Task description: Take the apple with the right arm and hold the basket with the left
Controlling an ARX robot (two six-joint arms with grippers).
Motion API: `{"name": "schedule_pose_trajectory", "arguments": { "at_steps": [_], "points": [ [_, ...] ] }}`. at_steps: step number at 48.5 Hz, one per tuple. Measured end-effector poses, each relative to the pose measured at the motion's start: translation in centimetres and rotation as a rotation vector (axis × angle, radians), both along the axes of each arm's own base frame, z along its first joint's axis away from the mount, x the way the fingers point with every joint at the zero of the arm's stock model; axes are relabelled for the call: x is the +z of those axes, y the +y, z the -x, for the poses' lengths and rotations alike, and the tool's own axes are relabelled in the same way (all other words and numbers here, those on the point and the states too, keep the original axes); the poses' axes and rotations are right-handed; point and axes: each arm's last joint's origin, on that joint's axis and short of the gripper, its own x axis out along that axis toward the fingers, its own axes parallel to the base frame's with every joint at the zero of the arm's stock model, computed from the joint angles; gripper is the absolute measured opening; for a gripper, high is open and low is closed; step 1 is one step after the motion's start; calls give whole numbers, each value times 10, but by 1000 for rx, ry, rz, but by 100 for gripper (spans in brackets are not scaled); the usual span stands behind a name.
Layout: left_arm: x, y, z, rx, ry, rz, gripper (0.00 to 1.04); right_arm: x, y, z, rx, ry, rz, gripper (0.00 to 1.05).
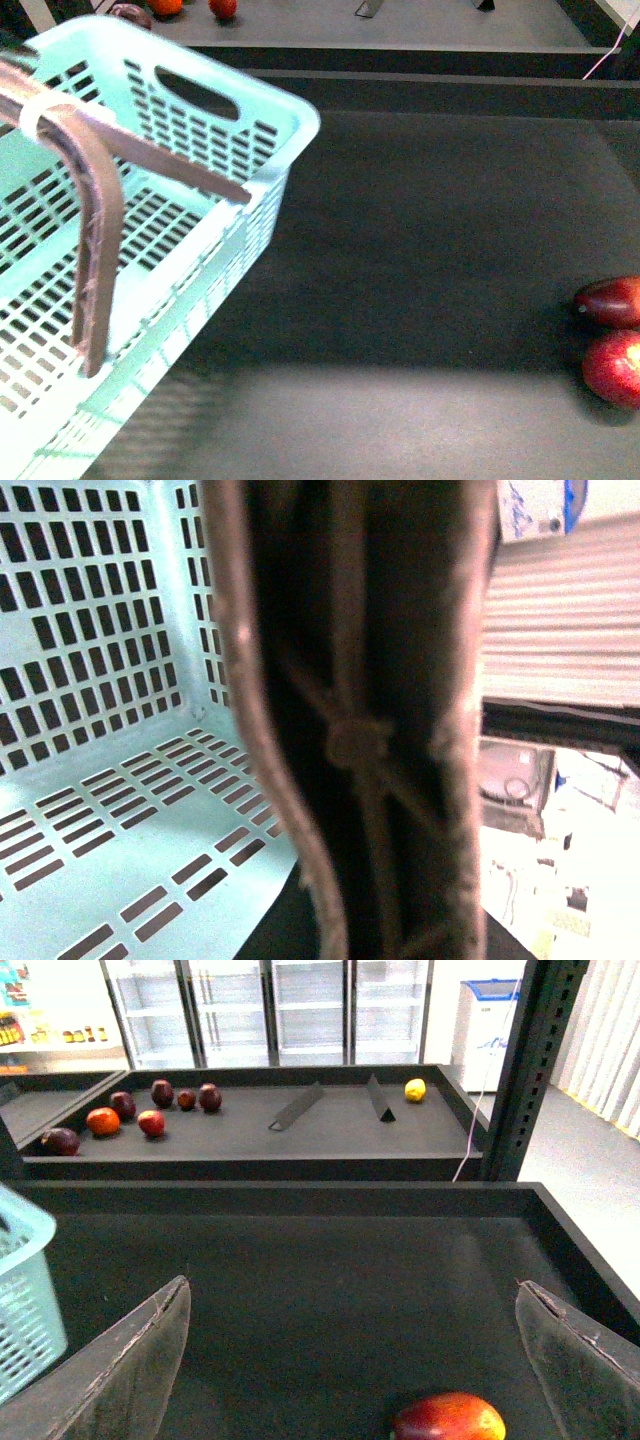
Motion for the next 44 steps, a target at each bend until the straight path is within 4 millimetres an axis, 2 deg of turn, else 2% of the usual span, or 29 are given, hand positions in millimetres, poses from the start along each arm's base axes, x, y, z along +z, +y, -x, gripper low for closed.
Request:
{"name": "schedule_pose_trajectory", "arguments": {
  "at_steps": [6, 9, 20, 31, 44],
  "points": [
    [17, -36, 2, -124, -50, 11, 6, 0, 0, 0, 0, 0, 0, 96],
    [26, -61, 8, -209, -73, 17, 6, 0, 0, 0, 0, 0, 0, 96],
    [35, -108, 28, -364, -85, 15, 6, 0, 0, 0, 0, 0, 0, 96],
    [39, -135, 46, -489, -121, -2, 6, 0, 0, 0, 0, 0, 0, 96],
    [39, -137, 47, -496, -139, -22, 6, 0, 0, 0, 0, 0, 0, 96]
  ]
}}
